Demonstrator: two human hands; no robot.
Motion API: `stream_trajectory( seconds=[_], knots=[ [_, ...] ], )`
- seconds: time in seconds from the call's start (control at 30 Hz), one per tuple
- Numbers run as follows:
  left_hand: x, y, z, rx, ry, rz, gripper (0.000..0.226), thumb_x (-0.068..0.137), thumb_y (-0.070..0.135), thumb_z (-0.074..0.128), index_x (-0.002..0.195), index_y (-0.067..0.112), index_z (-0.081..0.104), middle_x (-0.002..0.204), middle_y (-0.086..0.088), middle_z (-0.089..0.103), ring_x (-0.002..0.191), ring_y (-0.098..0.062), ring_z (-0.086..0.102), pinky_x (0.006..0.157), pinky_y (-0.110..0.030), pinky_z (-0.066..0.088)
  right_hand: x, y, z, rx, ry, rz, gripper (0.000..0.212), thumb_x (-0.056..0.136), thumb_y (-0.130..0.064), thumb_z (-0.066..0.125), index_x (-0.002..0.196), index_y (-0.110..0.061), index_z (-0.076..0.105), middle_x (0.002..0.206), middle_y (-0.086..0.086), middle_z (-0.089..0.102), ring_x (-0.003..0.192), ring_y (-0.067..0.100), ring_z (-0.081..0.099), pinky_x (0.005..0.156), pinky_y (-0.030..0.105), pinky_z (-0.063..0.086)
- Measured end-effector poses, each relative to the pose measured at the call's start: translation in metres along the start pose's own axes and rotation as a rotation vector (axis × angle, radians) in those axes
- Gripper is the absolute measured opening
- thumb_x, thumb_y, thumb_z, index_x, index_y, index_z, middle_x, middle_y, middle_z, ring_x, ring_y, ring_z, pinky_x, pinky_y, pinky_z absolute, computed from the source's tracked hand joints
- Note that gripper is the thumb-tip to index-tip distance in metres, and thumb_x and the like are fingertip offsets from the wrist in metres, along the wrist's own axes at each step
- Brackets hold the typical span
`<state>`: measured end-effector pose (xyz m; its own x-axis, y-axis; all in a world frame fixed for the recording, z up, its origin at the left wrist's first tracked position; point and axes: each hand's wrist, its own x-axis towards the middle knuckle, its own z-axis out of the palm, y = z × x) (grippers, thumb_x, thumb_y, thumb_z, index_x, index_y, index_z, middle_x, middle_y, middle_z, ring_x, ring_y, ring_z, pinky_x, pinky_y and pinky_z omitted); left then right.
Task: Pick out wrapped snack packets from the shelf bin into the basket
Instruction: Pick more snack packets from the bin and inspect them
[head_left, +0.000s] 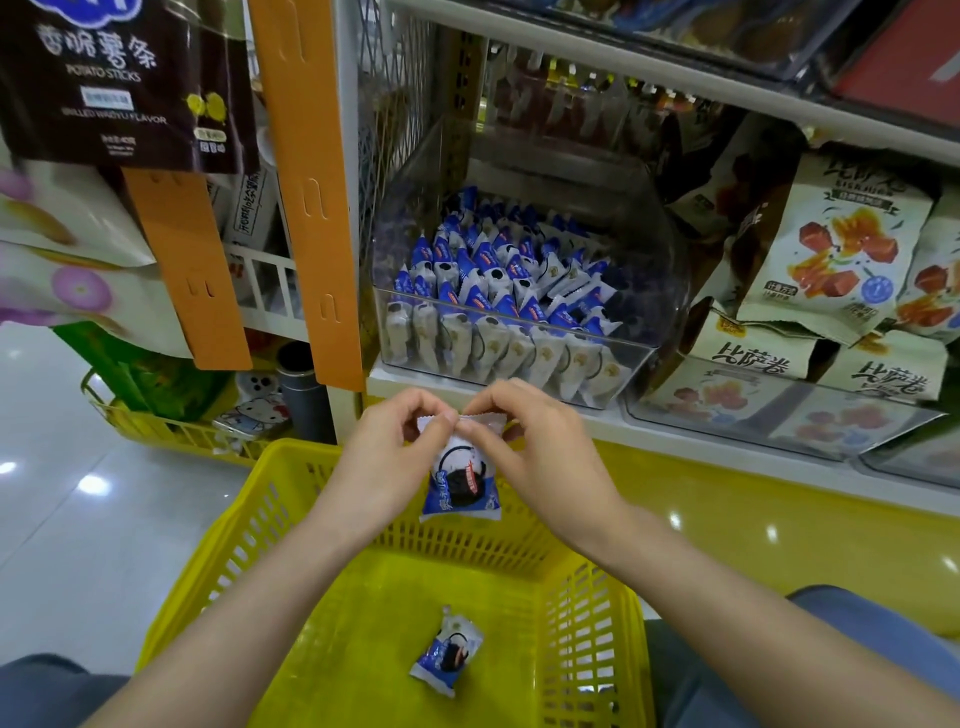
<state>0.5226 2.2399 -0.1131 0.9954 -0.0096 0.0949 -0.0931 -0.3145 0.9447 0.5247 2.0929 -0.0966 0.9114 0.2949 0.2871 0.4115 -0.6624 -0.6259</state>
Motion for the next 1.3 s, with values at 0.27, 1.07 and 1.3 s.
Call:
stream_trajectory(
  seconds=[0.27,1.07,1.3],
  knots=[
    [0.003,-0.001,-0.007,-0.022,0.122,-0.051,0.017,0.094,0.022,0.050,0.077,0.022,0.056,0.076,0.000,0.061,0.076,-0.019,0.062,0.070,-0.032,0.050,0.006,-0.001,-0.006,0.148,0.252,0.066,0.005,0.089,-0.024,0.058,0.085,-0.026,0.056,0.084,-0.011,0.061,0.081,0.002,0.056,0.067,0.018,0.048],
    [-0.003,0.004,0.001,0.020,0.090,0.075,0.030,0.084,0.026,0.063,0.112,0.031,0.052,0.104,0.016,0.053,0.095,0.008,0.051,0.073,-0.002,0.039,0.006,-0.012,-0.005,0.918,-0.082,0.562,0.021,0.093,-0.021,0.053,0.109,-0.007,0.058,0.100,0.006,0.069,0.075,0.008,0.067,0.062,0.020,0.055],
    [-0.005,0.000,0.002,-0.010,0.017,0.096,0.017,0.083,0.028,0.063,0.095,0.038,0.057,0.094,0.017,0.065,0.082,0.002,0.061,0.066,-0.015,0.051,0.008,-0.008,-0.003,0.837,-0.068,0.563,0.022,0.087,-0.024,0.060,0.100,-0.010,0.048,0.088,0.001,0.067,0.073,0.004,0.065,0.070,0.017,0.054]
  ],
)
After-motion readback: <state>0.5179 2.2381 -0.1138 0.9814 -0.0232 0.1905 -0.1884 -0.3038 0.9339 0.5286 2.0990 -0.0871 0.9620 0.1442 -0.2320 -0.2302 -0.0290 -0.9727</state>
